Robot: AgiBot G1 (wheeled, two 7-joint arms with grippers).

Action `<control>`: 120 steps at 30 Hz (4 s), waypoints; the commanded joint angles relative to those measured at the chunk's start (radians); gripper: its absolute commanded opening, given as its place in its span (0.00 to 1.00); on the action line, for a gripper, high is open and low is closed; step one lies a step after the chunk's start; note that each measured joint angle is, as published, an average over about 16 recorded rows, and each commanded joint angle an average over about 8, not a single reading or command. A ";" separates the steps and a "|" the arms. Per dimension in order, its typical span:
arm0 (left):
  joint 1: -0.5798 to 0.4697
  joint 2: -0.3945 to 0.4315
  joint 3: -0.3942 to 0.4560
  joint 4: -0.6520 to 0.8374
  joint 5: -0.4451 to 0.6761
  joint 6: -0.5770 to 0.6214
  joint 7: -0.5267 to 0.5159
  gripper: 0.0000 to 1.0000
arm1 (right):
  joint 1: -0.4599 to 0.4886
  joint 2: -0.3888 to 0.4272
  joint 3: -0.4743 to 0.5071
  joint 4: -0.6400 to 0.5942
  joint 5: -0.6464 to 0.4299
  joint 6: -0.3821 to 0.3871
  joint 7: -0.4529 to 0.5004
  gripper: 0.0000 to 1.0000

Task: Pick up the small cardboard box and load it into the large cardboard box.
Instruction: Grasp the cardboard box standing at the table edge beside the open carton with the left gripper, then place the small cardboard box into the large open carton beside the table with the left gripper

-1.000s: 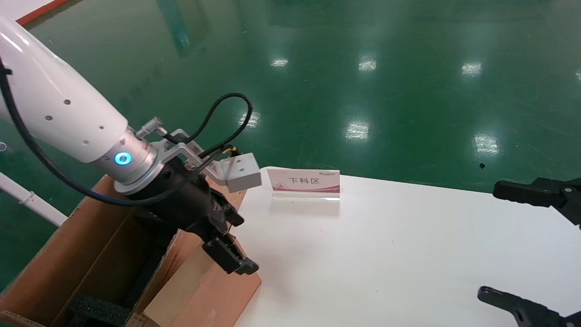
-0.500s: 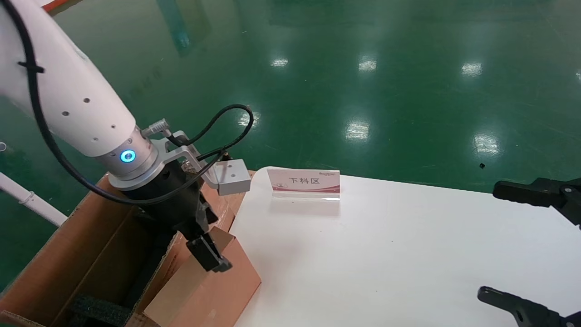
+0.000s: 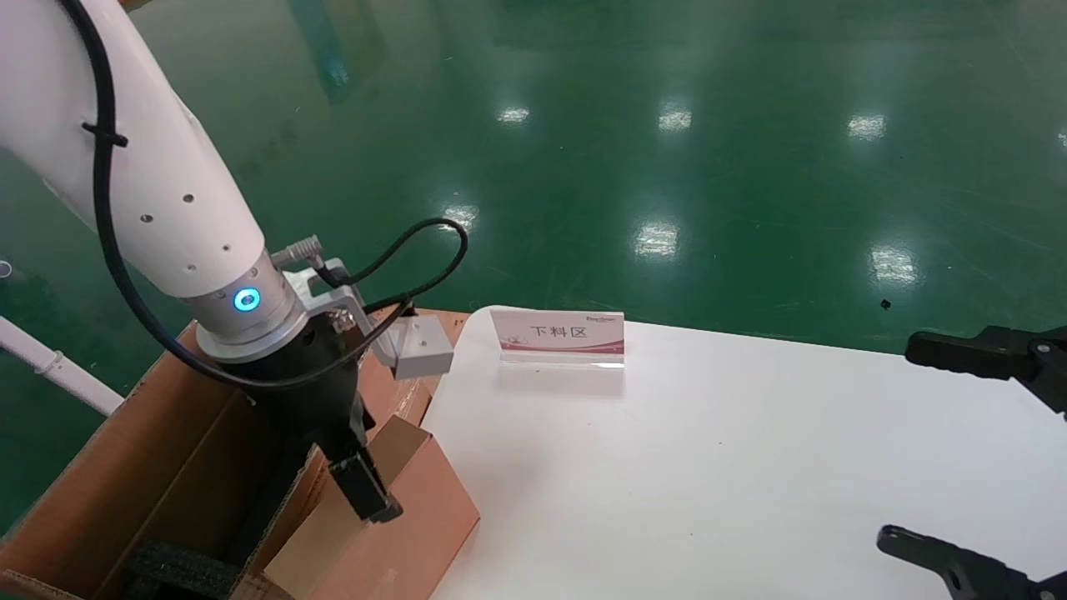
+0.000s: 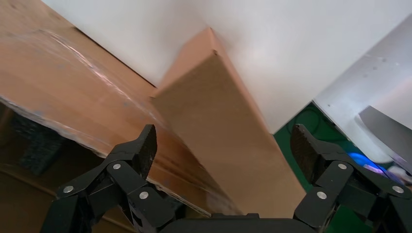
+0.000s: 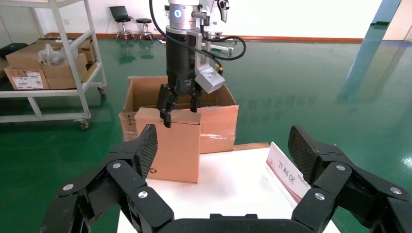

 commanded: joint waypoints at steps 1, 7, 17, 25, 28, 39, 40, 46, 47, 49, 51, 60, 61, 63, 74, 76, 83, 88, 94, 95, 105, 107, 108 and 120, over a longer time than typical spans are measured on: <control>-0.008 0.006 0.021 0.000 -0.016 -0.002 -0.005 1.00 | 0.000 0.000 0.000 0.000 0.000 0.000 0.000 1.00; -0.017 0.015 0.070 0.000 -0.035 -0.012 -0.010 1.00 | 0.000 0.000 -0.001 0.000 0.000 0.000 0.000 1.00; -0.007 0.025 0.126 0.000 -0.038 -0.035 -0.022 1.00 | 0.000 0.001 -0.001 0.000 0.001 0.001 -0.001 1.00; -0.004 0.031 0.151 -0.001 -0.038 -0.040 -0.018 0.96 | 0.000 0.001 -0.001 0.000 0.001 0.001 -0.001 0.93; -0.004 0.032 0.154 -0.001 -0.038 -0.039 -0.017 0.59 | 0.000 0.001 -0.001 0.000 0.001 0.001 -0.001 0.55; -0.004 0.030 0.147 -0.001 -0.038 -0.039 -0.019 0.00 | 0.000 0.001 -0.001 0.000 0.001 0.001 -0.001 0.00; -0.003 0.030 0.147 -0.001 -0.038 -0.039 -0.019 0.00 | 0.000 0.001 -0.001 0.000 0.001 0.001 -0.001 0.00; -0.003 0.029 0.145 -0.001 -0.038 -0.039 -0.020 0.00 | 0.000 0.001 -0.001 0.000 0.001 0.001 -0.001 0.00; -0.003 0.029 0.145 -0.001 -0.038 -0.039 -0.020 0.00 | 0.000 0.001 -0.001 0.000 0.001 0.001 -0.001 0.00; -0.003 0.029 0.144 -0.001 -0.038 -0.039 -0.020 0.00 | 0.000 0.001 -0.001 0.000 0.001 0.001 -0.001 0.00; -0.003 0.029 0.144 -0.001 -0.038 -0.039 -0.020 0.00 | 0.000 0.001 -0.001 0.000 0.001 0.001 -0.001 0.00; -0.003 0.029 0.143 -0.001 -0.038 -0.039 -0.020 0.00 | 0.000 0.001 -0.002 0.000 0.001 0.001 -0.001 0.00; -0.003 0.029 0.143 0.000 -0.038 -0.039 -0.020 0.00 | 0.000 0.001 -0.002 0.000 0.001 0.001 -0.001 0.00; -0.003 0.030 0.142 0.005 -0.039 -0.039 -0.018 0.00 | 0.000 0.001 -0.002 0.000 0.001 0.001 -0.001 0.00; -0.122 -0.008 0.074 0.057 -0.105 -0.027 0.042 0.00 | 0.001 0.001 -0.002 -0.001 0.002 0.001 -0.001 0.00; -0.165 -0.020 0.056 0.071 -0.109 -0.021 0.053 0.00 | 0.001 0.001 -0.002 -0.001 0.002 0.001 -0.001 0.00; -0.330 -0.059 0.017 0.145 -0.081 0.006 0.071 0.00 | 0.001 0.001 -0.003 -0.001 0.002 0.001 -0.002 0.00; -0.441 -0.073 0.041 0.195 -0.044 0.028 0.064 0.00 | 0.001 0.001 -0.003 -0.001 0.002 0.001 -0.002 0.00; -0.550 -0.079 0.158 0.242 -0.039 0.041 0.071 0.00 | 0.001 0.001 -0.003 -0.001 0.002 0.001 -0.002 0.00; -0.565 -0.079 0.186 0.248 -0.042 0.042 0.073 0.00 | 0.001 0.001 -0.004 -0.001 0.002 0.001 -0.002 0.00; -0.631 -0.033 0.493 0.300 -0.110 0.042 0.091 0.00 | 0.001 0.002 -0.004 -0.001 0.003 0.001 -0.002 0.83; -0.631 -0.021 0.548 0.312 -0.129 0.040 0.097 0.00 | 0.001 0.002 -0.004 -0.001 0.003 0.002 -0.002 1.00; -0.629 -0.016 0.573 0.319 -0.138 0.038 0.101 0.00 | 0.001 0.002 -0.004 -0.001 0.003 0.002 -0.002 1.00; -0.541 -0.022 0.767 0.417 -0.232 0.012 0.137 0.00 | 0.001 0.002 -0.005 -0.001 0.003 0.002 -0.003 1.00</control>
